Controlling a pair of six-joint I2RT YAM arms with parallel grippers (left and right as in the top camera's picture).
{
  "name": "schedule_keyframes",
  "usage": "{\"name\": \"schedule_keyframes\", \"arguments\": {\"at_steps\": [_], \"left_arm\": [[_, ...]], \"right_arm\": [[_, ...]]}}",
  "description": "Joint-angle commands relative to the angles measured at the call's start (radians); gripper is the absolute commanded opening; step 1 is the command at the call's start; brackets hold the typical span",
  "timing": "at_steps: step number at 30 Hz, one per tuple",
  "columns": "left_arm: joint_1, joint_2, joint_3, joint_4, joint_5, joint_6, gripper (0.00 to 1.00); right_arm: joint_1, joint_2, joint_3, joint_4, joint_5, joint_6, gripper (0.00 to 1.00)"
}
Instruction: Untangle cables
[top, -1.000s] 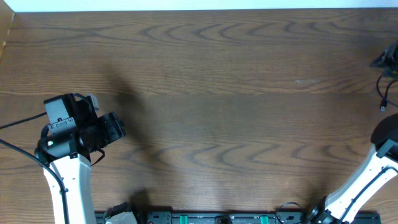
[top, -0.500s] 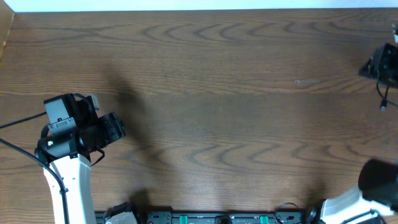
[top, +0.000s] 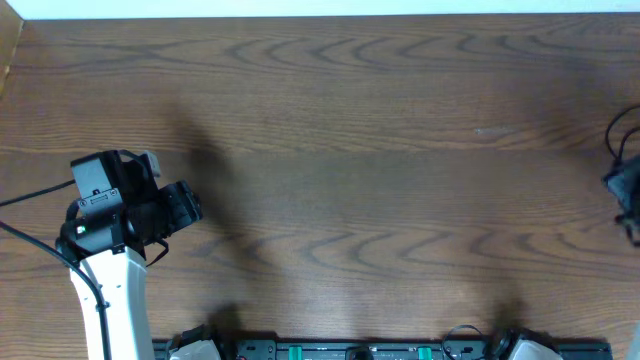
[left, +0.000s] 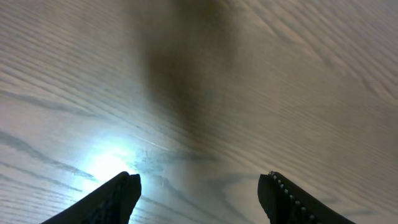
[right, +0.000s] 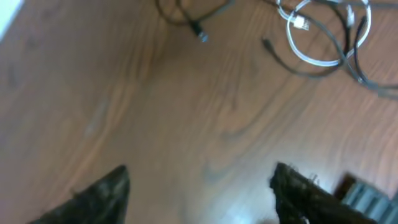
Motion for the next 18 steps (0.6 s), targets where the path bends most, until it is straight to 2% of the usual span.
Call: {"name": "schedule_keyframes", "arguments": {"at_steps": [1,3,8,11,14,17,18], "left_arm": [[-0.002,0.001,0.005,-0.002,0.028,0.010,0.67],[-0.002,0.001,0.005,-0.002,0.027,0.010,0.66],[-0.002,0.001,0.005,-0.001,0.027,0.010,0.67],[-0.002,0.001,0.005,-0.001,0.027,0.010,0.66],[-0.002,0.001,0.005,-0.001,0.027,0.010,0.67],[-0.002,0.001,0.005,-0.001,0.027,0.010,0.67],[-0.002,0.001,0.005,-0.001,0.027,0.010,0.66]], "right_arm": [[-0.035,-0.066,-0.218,0.103,0.035,0.081,0.72],[-0.054,-0.083,-0.319,0.171,0.031,0.099,0.72],[-0.133,-0.077,-0.541,0.327,0.028,0.193,0.46],[-0.192,-0.076,-0.594,0.388,0.031,0.206,0.37],[-0.269,-0.076,-0.607,0.406,0.042,0.222,0.18],[-0.352,-0.076,-0.607,0.407,0.032,0.270,0.11],[-0.381,-0.076,-0.607,0.408,0.032,0.284,0.13]]}}
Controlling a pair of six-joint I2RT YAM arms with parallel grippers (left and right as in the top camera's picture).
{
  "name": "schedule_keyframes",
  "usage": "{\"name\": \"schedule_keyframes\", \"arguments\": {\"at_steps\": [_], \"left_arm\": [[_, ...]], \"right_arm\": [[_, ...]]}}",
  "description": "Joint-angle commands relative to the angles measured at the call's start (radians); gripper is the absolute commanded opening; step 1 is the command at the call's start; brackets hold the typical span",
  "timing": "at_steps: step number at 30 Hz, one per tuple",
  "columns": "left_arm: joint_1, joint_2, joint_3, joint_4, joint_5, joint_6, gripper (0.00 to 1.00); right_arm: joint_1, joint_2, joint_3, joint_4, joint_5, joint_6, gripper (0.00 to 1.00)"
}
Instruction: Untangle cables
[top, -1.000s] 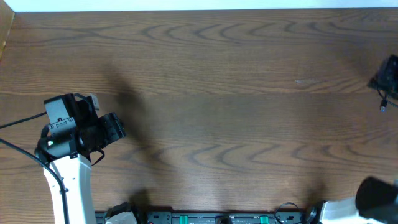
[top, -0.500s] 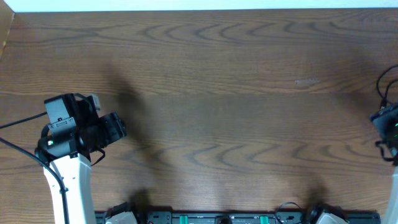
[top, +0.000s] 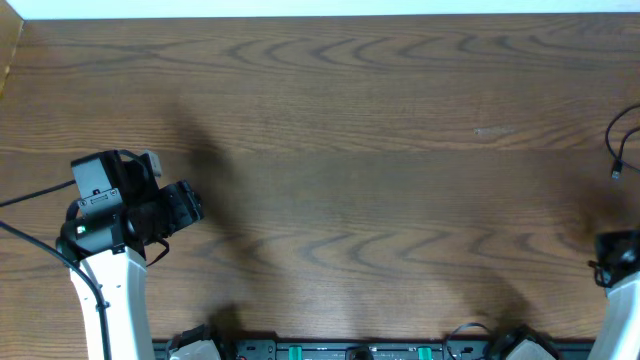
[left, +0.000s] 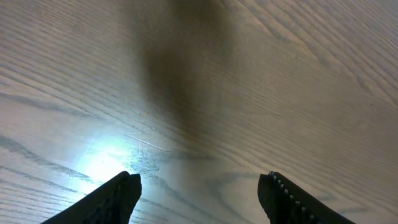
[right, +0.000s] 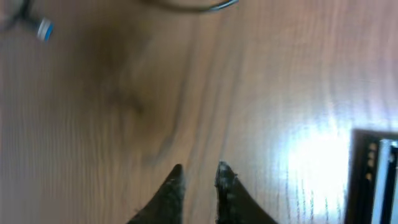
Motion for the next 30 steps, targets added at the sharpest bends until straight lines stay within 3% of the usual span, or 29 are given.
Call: {"name": "schedule_keyframes", "arguments": {"at_steps": [1,2,6,11,17,30], "left_arm": [[-0.002,0.001,0.005,-0.002,0.015,0.010,0.66],[-0.002,0.001,0.005,-0.002,0.015,0.010,0.66],[-0.002,0.001,0.005,-0.003,0.015,0.010,0.67],[-0.002,0.001,0.005,-0.003,0.015,0.010,0.66],[-0.002,0.001,0.005,-0.003,0.015,0.010,0.66],[-0.002,0.001,0.005,-0.003,0.014,0.011,0.67]], "right_arm": [[-0.105,-0.004,-0.005,0.004,0.017,0.090,0.20],[-0.132,-0.002,-0.005,0.007,0.017,0.107,0.23],[-0.249,0.034,-0.005,0.045,0.016,0.212,0.15],[-0.324,0.116,-0.005,0.154,0.014,0.220,0.14],[-0.395,0.272,-0.005,0.251,0.058,0.212,0.01],[-0.479,0.475,-0.005,0.505,0.059,0.174,0.01]]}}
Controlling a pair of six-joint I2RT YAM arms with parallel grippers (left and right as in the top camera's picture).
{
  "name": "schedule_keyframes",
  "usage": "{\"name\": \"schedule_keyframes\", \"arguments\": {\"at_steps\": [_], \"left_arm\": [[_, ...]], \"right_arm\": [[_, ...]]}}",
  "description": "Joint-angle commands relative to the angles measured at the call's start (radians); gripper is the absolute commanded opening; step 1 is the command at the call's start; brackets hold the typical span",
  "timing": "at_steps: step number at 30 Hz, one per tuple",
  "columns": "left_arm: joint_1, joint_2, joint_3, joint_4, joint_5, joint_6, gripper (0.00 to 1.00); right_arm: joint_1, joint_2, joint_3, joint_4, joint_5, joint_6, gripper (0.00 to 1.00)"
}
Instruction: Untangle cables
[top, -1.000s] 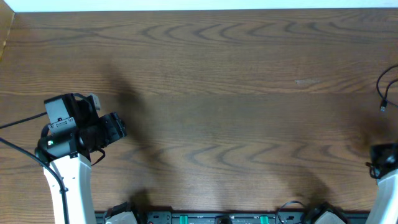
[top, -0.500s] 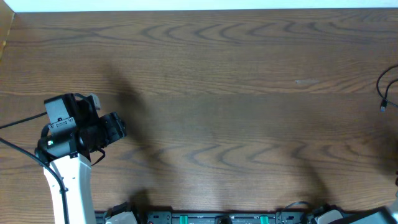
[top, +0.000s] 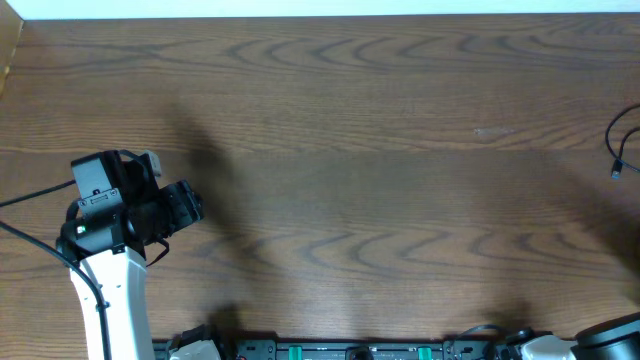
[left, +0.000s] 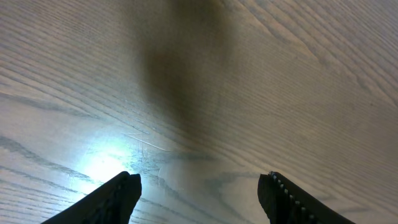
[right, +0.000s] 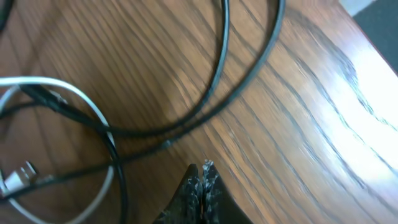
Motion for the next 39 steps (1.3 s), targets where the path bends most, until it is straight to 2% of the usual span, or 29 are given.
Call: {"name": "schedule_keyframes", "arguments": {"at_steps": [1,15,26,34,39], "left_arm": [[-0.002,0.001,0.005,-0.003,0.014,0.011,0.66],[-0.002,0.001,0.005,-0.011,0.011,0.011,0.66],[-0.002,0.001,0.005,-0.022,0.012,0.010,0.66],[-0.002,0.001,0.005,-0.044,0.012,0.010,0.66],[-0.002,0.001,0.005,-0.057,0.012,0.010,0.66]], "right_arm": [[-0.018,0.029,-0.003,0.052,0.024,-0.013,0.01],[-0.019,0.195,-0.002,0.144,-0.004,-0.059,0.01],[0.005,0.412,0.032,0.235,-0.228,-0.153,0.01],[0.145,0.543,0.159,0.199,-0.344,-0.252,0.01],[0.311,0.548,0.275,0.126,-0.343,-0.332,0.01]]}}
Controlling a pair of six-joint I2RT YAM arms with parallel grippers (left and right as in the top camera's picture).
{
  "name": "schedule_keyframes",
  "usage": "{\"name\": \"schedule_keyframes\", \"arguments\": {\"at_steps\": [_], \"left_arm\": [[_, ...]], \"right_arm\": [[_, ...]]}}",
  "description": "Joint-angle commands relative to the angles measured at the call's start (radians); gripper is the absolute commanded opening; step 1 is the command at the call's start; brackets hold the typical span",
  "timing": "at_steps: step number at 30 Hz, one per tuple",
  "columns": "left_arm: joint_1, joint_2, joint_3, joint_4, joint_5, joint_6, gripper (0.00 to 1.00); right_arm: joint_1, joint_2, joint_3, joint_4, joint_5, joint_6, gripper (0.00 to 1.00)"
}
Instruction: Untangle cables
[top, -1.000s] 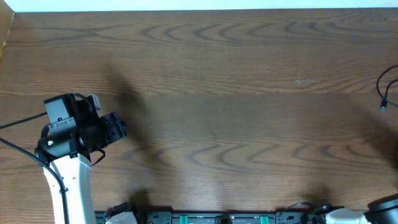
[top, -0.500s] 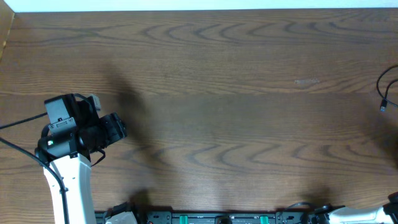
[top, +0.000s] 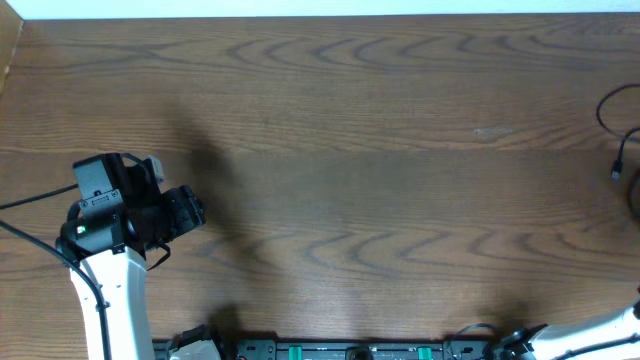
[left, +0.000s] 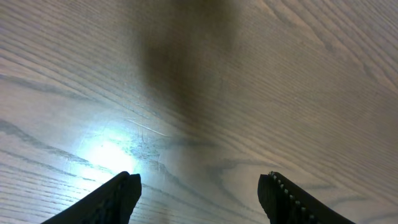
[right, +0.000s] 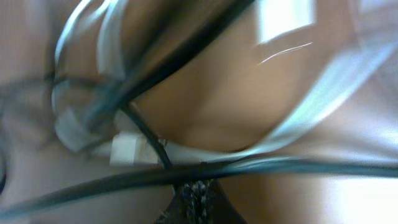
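The tangle shows blurred and very close in the right wrist view. A thick black cable (right: 93, 186) runs across a white cable (right: 323, 109) that ends in a white plug (right: 130, 149). My right gripper (right: 198, 190) is shut, and the black cable crosses right at its tips; whether they pinch it is not visible. From overhead only black cable ends (top: 620, 150) reach in at the right edge, and the right gripper is outside that view. My left gripper (left: 199, 193) hangs open over bare wood at the table's left, nothing between its fingers.
The wooden table (top: 350, 150) fills the overhead view. The left arm (top: 110, 270) stands at the front left. A bit of the right arm (top: 600, 335) shows at the front right corner. A black rail (top: 350, 350) runs along the front edge.
My shut right gripper has gone from above the black and white loops to right down among them, a black cable now across its tips. The left arm has barely moved.
At first my right gripper was open with the tangle lying far ahead. Then it was nearly shut over bare wood near the front rail. Later it was shut above the cable loops, and now it is among them. The left gripper stayed open throughout.
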Motion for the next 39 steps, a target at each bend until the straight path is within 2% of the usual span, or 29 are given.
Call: {"name": "schedule_keyframes", "arguments": {"at_steps": [1,6,8,12,14,19,21,23,28,31,34,39], "left_arm": [[-0.002,0.001,0.005,-0.008,0.012,0.010,0.66],[-0.002,0.001,0.005,-0.017,0.012,0.010,0.67],[-0.002,0.001,0.005,-0.017,0.012,0.010,0.66],[-0.002,0.001,0.005,-0.016,0.012,0.011,0.67],[-0.002,0.001,0.005,-0.016,0.012,0.011,0.67],[-0.002,0.001,0.005,0.000,0.012,0.010,0.68],[-0.002,0.001,0.005,0.006,0.012,0.010,0.70],[-0.002,0.001,0.005,0.007,0.012,0.010,0.71],[-0.002,0.001,0.005,0.007,0.012,0.010,0.71],[-0.002,0.001,0.005,0.007,0.012,0.010,0.71],[-0.002,0.001,0.005,0.010,0.012,0.010,0.72],[-0.002,0.001,0.005,0.010,0.012,0.010,0.72]], "right_arm": [[0.129,0.118,-0.010,-0.115,-0.092,-0.085,0.01],[0.209,0.118,0.049,-0.188,-0.090,-0.080,0.01],[0.217,0.118,0.051,-0.203,-0.090,-0.080,0.10],[0.212,0.113,0.051,-0.257,-0.092,-0.073,0.40],[0.211,0.106,0.051,-0.270,-0.105,-0.075,0.50],[0.216,0.056,0.055,-0.237,-0.289,-0.216,0.65],[0.224,0.013,0.059,-0.210,-0.397,-0.285,0.76],[0.231,-0.034,0.067,-0.198,-0.480,-0.304,0.83],[0.261,-0.161,0.111,-0.198,-0.638,-0.313,0.92],[0.298,-0.244,0.142,-0.249,-0.652,-0.333,0.92],[0.360,-0.337,0.178,-0.374,-0.652,-0.513,0.98],[0.461,-0.441,0.275,-0.651,-0.649,-0.772,0.99]]}}
